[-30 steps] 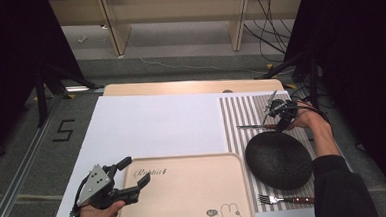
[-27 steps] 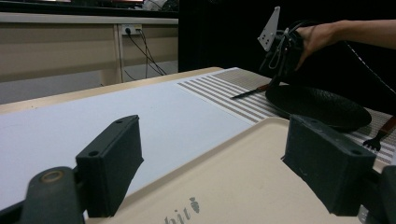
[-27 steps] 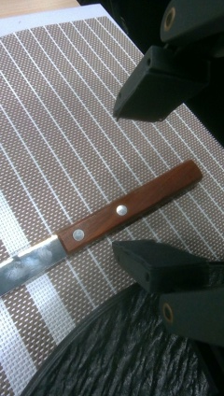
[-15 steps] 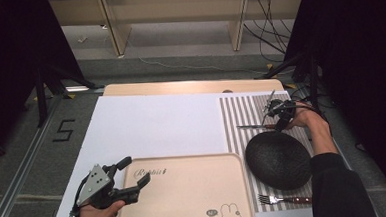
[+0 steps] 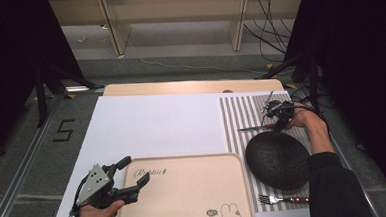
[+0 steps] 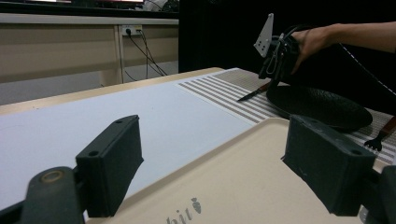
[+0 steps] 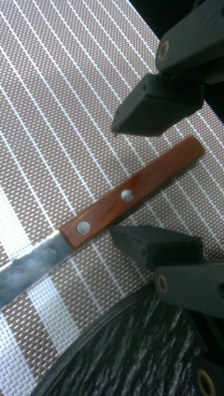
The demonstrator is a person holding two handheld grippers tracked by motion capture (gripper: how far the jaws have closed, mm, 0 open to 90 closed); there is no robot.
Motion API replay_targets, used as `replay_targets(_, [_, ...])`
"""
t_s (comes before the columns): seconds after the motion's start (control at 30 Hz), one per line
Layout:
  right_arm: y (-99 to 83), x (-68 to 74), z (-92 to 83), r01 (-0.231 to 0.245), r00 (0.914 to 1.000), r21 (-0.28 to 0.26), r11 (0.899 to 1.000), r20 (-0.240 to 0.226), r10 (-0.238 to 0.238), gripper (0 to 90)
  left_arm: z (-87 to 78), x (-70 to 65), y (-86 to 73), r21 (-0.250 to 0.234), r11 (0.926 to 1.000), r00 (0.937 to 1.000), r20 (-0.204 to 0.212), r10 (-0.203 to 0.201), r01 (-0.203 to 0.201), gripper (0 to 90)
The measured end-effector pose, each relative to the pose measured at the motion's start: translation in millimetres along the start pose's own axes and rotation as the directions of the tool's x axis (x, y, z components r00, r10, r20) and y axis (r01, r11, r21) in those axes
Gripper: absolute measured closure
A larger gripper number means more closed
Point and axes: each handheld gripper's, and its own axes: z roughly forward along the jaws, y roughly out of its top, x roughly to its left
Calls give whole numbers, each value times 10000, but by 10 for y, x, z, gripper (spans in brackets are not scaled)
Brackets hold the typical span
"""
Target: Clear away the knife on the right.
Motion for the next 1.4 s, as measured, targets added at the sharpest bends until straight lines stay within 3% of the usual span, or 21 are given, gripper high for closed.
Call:
replay_targets(0.27, [32,30,23,149,9999,-67,9999,-73,-149,472,-5,10,1,-33,10000,10000,-42,-26,26,182])
replay_targets(0.33, [43,47,20,-1,10000,-18,10000,-54,1,472,-4,9,0,-30,10000,10000,-38,-27,27,183])
replay_targets(0.4, [41,28,21,326,9995,0,9995,34,-326,472,-5,8,1,-32,10000,10000,-40,-17,17,183])
replay_targets(0.47, [47,50,22,65,10000,-14,10000,-29,-65,473,-6,9,2,-37,10000,10000,-39,-23,23,183])
replay_targets(0.57, [42,38,24,156,9999,-76,9998,-73,-157,482,-5,9,2,-36,10000,10000,-48,-24,23,183])
replay_targets(0.73, [48,55,19,39,9998,-12,10000,-205,-40,529,-4,7,1,-28,10000,10000,-34,-9,9,183])
replay_targets(0.83, [42,41,21,328,9990,-91,9994,-291,-331,558,-5,7,3,-47,10000,10000,-39,-15,15,183])
replay_targets(1.13, [50,76,13,445,9983,-33,9990,-365,-446,645,-5,6,2,-31,10000,10000,-28,-8,7,183])
replay_targets(1.4, [52,103,10,871,9951,-100,9961,-454,-875,746,-4,5,0,-22,10000,10000,-28,-16,16,182])
